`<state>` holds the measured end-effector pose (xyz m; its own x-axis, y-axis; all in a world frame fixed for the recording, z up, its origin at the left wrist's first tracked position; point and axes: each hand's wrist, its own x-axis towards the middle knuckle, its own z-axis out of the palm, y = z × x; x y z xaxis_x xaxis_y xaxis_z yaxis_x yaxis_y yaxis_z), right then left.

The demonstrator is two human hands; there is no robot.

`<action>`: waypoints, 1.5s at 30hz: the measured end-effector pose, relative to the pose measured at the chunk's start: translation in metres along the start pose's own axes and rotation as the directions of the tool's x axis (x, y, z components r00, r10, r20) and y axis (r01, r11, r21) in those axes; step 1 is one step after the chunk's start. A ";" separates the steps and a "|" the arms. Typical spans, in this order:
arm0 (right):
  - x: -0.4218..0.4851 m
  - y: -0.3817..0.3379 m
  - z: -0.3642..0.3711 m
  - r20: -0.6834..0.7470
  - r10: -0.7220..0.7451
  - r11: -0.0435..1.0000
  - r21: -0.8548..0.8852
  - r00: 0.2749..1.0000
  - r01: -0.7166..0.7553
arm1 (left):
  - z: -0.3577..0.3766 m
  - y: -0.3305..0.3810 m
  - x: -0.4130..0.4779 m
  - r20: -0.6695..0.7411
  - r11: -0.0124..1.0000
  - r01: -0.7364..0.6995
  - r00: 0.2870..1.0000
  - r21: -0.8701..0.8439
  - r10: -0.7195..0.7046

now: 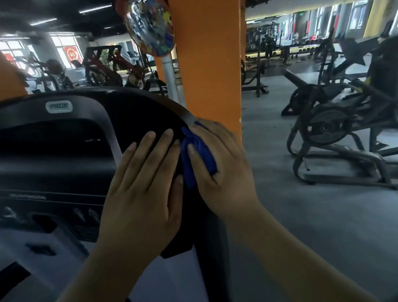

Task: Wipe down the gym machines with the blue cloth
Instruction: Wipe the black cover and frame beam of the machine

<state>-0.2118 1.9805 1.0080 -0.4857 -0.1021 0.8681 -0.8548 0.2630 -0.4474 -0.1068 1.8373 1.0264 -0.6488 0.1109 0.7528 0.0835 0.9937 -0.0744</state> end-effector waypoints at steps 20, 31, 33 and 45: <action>-0.006 -0.006 0.008 0.006 0.252 0.953 0.172 0.968 -0.249 | 0.005 0.013 -0.006 0.006 0.988 -0.004 1.000 0.153 0.003; -0.082 0.030 0.012 0.135 0.143 0.930 0.322 0.981 -0.180 | 0.029 0.047 -0.018 0.020 0.963 -0.027 1.000 0.268 0.022; -0.094 0.040 0.016 0.156 0.189 0.896 0.376 0.970 -0.235 | 0.032 0.051 -0.019 0.039 0.953 -0.023 0.999 0.301 0.012; -0.183 0.072 0.019 0.371 0.504 0.539 0.572 0.780 -0.619 | 0.065 0.065 -0.068 0.357 0.738 -0.349 0.921 0.578 0.156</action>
<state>-0.1879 1.9999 0.8132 -0.8773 -0.3029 0.3724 -0.2640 -0.3435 -0.9013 -0.1060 1.8954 0.9278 -0.8544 0.2628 0.4482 -0.1486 0.7029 -0.6956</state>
